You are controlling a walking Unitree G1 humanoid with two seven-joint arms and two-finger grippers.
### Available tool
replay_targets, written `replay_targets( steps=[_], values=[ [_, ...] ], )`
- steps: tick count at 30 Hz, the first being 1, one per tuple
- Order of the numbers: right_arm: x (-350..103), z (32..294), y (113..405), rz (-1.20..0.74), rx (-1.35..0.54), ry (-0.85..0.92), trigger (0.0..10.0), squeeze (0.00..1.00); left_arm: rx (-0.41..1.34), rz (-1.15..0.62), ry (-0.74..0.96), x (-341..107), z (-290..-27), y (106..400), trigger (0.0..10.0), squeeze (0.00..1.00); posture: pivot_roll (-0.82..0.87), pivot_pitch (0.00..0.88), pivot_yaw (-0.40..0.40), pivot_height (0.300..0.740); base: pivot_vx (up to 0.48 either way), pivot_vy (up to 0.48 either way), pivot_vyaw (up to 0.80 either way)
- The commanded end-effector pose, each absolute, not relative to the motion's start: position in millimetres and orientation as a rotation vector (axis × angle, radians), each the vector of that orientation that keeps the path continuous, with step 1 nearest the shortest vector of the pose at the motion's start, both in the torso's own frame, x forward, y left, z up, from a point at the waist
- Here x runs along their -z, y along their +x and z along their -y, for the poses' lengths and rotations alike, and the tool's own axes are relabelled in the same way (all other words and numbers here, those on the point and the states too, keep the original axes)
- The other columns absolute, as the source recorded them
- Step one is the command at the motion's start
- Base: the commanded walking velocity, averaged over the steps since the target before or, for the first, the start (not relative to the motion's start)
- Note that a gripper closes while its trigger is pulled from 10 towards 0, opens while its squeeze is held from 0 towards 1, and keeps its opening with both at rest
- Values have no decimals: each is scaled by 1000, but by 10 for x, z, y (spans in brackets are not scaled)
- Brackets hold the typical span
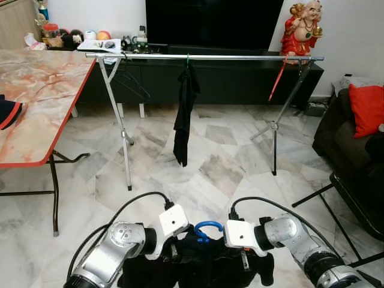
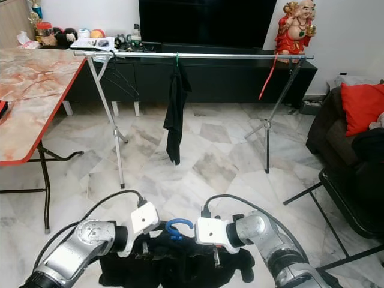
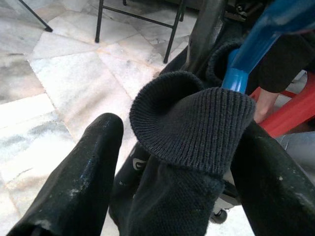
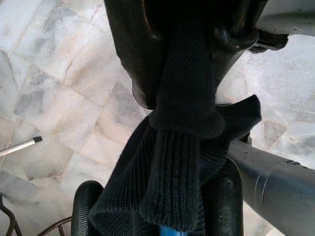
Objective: Hang hanger
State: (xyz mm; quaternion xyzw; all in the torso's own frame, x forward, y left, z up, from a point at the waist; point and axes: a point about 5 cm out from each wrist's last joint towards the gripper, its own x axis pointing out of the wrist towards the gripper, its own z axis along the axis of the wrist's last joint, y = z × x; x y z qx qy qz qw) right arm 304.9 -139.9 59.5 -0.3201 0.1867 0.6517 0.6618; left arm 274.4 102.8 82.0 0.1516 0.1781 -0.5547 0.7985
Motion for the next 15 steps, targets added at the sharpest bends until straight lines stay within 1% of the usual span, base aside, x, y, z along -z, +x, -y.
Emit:
replay_targets(
  steps=[1,2,3,5,6,7,8,10,11,15],
  values=[
    [-715,1379,3120,-356,-1461,-730,0,0,1211,-412,319,-766,-1027,2710,5451,0,170,50,-91,740,0,0,0],
    [-716,1379,3121,-356,-1461,-729,0,0,1214,-413,318,-764,-1025,2706,5451,0,170,50,-91,740,0,0,0],
    [-719,1379,3122,-354,-1462,-729,0,0,1222,-417,317,-755,-1019,2694,4510,0,170,50,-91,740,0,0,0],
    [-721,1378,3122,-353,-1462,-728,0,0,1222,-418,315,-752,-1018,2693,4431,0,170,50,-91,740,0,0,0],
    [-723,1379,3123,-352,-1463,-727,0,0,1221,-420,313,-750,-1016,2694,3843,0,168,49,-91,740,0,0,0],
    [-723,1379,3123,-352,-1463,-727,0,0,1221,-420,313,-750,-1016,2694,3843,0,168,49,-91,740,0,0,0],
    [-726,1381,3124,-351,-1463,-726,0,0,1222,-421,310,-750,-1015,2695,2157,0,168,49,-91,740,0,0,0],
    [-727,1381,3124,-351,-1463,-725,0,0,1222,-421,309,-750,-1015,2695,2157,0,168,49,-91,740,0,0,0],
    [-731,1382,3126,-350,-1464,-724,0,0,1227,-429,302,-742,-1016,2691,78,0,168,49,-91,740,0,0,0],
    [-742,1384,3133,-348,-1462,-722,0,0,1231,-438,298,-733,-1022,2690,0,0,166,49,-92,740,0,0,0]
  ],
)
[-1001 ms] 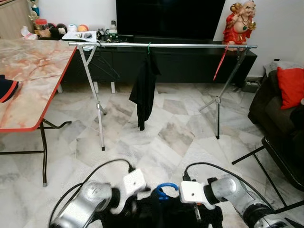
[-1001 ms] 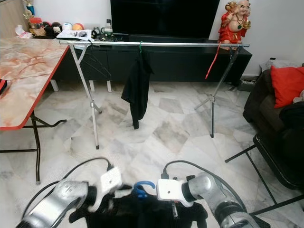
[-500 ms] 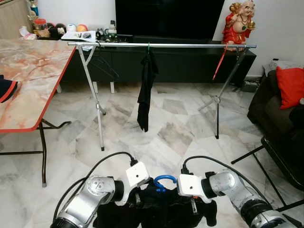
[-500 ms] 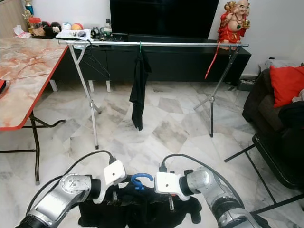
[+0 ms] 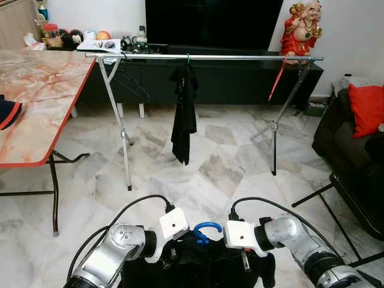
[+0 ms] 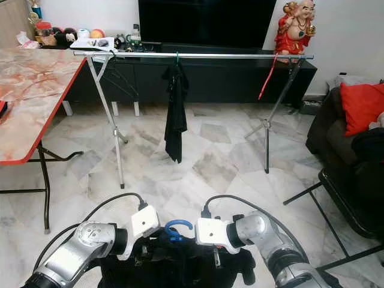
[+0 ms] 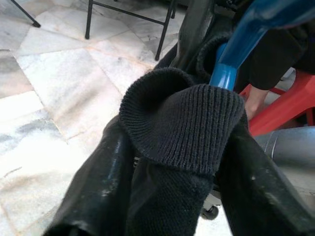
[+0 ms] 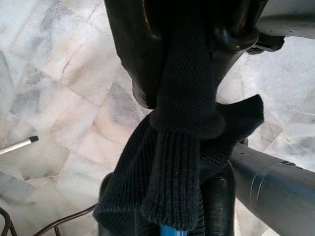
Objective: Hang hanger
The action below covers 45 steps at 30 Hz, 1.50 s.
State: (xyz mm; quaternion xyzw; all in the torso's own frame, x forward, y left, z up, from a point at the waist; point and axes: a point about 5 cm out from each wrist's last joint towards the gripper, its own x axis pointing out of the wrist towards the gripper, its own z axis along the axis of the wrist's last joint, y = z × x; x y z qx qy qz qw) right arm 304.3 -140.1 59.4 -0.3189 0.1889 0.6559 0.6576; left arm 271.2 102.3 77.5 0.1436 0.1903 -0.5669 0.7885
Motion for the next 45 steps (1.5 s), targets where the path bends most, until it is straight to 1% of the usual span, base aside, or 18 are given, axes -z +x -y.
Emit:
replay_targets(
  steps=[1,30,31,32,33,35,36,37,38,45],
  values=[
    [-743,1384,3134,-347,-1462,-721,0,0,1232,-438,297,-733,-1021,2689,0,0,166,49,-92,740,0,0,0],
    [-735,1416,3142,-364,-1443,-723,0,0,1270,-426,273,-742,-969,2674,0,0,159,27,-84,740,0,0,0],
    [-730,1423,3142,-368,-1439,-727,4196,0,1269,-423,272,-745,-967,2676,0,0,159,27,-84,740,0,0,0],
    [-724,1430,3141,-374,-1436,-730,7529,0,1269,-421,272,-748,-964,2679,0,0,159,27,-84,740,0,0,0],
    [-719,1435,3142,-380,-1432,-732,10000,0,1268,-419,271,-751,-962,2682,0,0,160,29,-87,740,0,0,0],
    [-709,1442,3141,-395,-1429,-724,10000,0,1265,-416,269,-755,-961,2687,0,0,161,30,-88,740,0,0,0],
    [-709,1441,3142,-398,-1428,-717,10000,961,1263,-415,269,-755,-964,2689,0,0,160,32,-88,740,0,0,0],
    [-710,1440,3143,-398,-1428,-714,10000,961,1261,-415,269,-756,-967,2691,0,0,160,32,-88,740,0,0,0],
    [-707,1441,3139,-406,-1433,-701,10000,1000,1255,-415,268,-757,-972,2696,0,0,160,33,-87,740,0,0,0],
    [-696,1464,3113,-435,-1469,-691,10000,1000,1226,-412,286,-753,-1013,2721,0,0,160,37,-88,740,0,0,0]
  ],
)
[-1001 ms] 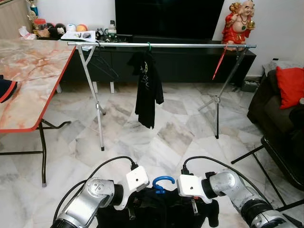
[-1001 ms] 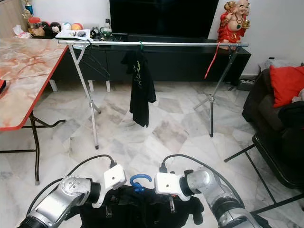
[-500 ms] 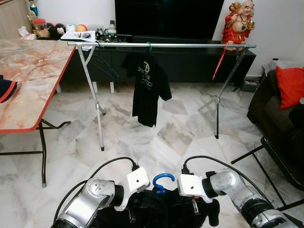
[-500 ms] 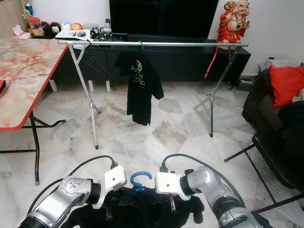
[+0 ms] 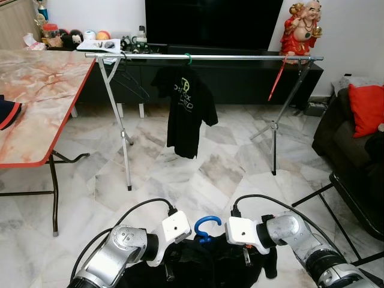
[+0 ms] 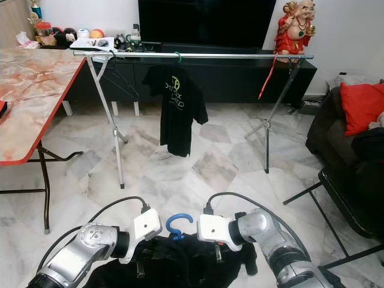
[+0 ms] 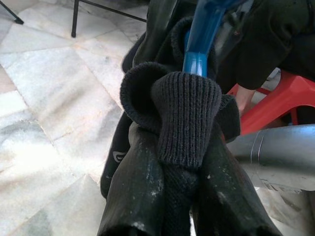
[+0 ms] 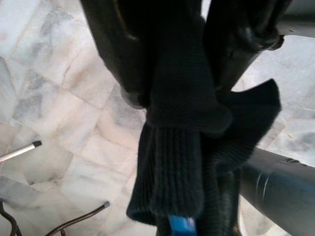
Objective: Hang hanger
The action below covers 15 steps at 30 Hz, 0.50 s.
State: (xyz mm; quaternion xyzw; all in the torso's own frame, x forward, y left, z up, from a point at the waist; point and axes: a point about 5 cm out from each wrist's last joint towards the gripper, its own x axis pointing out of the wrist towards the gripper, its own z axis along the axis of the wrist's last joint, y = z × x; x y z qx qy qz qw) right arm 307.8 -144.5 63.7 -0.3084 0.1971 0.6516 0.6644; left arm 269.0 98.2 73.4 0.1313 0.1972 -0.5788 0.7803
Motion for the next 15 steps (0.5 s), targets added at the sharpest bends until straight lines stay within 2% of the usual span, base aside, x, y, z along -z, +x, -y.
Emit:
replay_targets(
  steps=[1,7,9,15],
  values=[
    [-688,1475,3099,-449,-1486,-690,10000,1000,1216,-410,291,-753,-1024,2731,0,0,160,39,-87,740,0,0,0],
    [-681,1505,3081,-473,-1508,-692,10000,1000,1166,-437,363,-675,-1102,2764,0,0,156,41,-86,740,0,0,0],
    [-675,1526,3070,-486,-1517,-697,10000,1000,1076,-425,374,-639,-1172,2828,0,0,156,41,-86,740,0,0,0],
    [-663,1543,3051,-499,-1529,-694,10000,1000,981,-428,388,-564,-1262,2878,0,0,157,43,-84,740,0,0,0]
  ],
)
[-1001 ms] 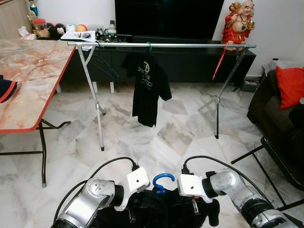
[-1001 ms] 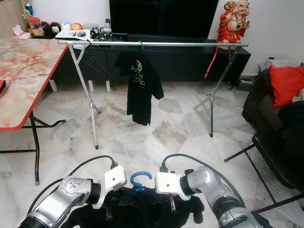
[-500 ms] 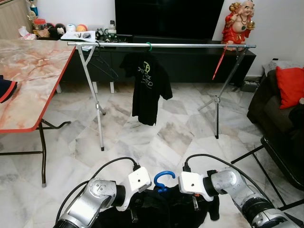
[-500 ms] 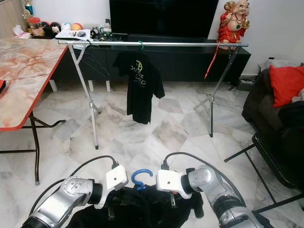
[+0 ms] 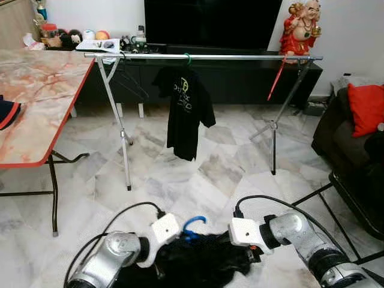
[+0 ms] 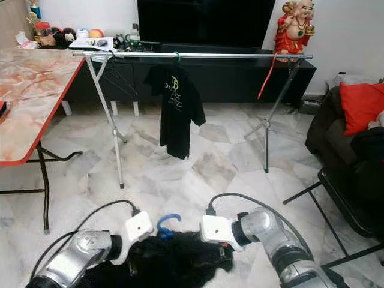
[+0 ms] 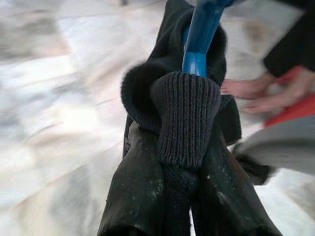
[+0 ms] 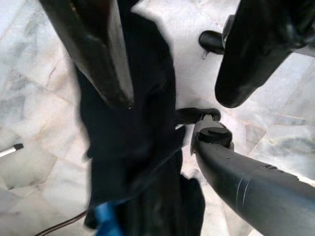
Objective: Hang hanger
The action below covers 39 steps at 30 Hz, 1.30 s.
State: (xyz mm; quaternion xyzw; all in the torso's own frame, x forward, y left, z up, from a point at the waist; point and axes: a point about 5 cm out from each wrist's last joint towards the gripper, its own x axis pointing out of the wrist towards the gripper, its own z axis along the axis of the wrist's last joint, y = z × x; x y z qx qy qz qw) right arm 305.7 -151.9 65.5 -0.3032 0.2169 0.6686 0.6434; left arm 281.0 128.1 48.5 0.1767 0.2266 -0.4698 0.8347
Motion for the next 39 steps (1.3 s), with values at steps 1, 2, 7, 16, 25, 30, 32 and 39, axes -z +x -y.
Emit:
replay_targets(
  steps=[1,2,7,16,25,30,32,39],
  values=[
    [-659,1545,3047,-502,-1532,-690,10000,1000,964,-430,388,-538,-1278,2879,0,0,157,43,-84,740,0,0,0],
    [-655,1551,3042,-508,-1533,-688,10000,1000,934,-428,394,-513,-1300,2888,0,0,157,43,-84,740,0,0,0],
    [-655,1585,3053,-497,-1488,-672,10000,1000,801,-408,395,-432,-1395,2924,0,0,152,41,-75,740,0,0,0],
    [-428,1830,3132,-388,-776,-405,10000,0,359,-303,254,-380,-1759,2939,10000,0,140,39,-52,740,0,0,0],
    [258,2019,2637,-653,-202,-85,10000,0,267,-212,181,-391,-1920,2727,10000,0,148,34,-26,740,0,0,0],
    [623,2109,2156,-815,166,137,10000,0,220,-194,174,-379,-2015,2556,10000,0,146,29,-8,740,0,0,0],
    [654,2099,2109,-827,192,151,10000,0,219,-205,179,-359,-2031,2519,10000,0,141,27,-5,740,0,0,0],
    [744,2046,1964,-874,183,119,10000,0,219,-227,188,-327,-2053,2415,10000,0,138,14,4,740,0,0,0]
  ],
)
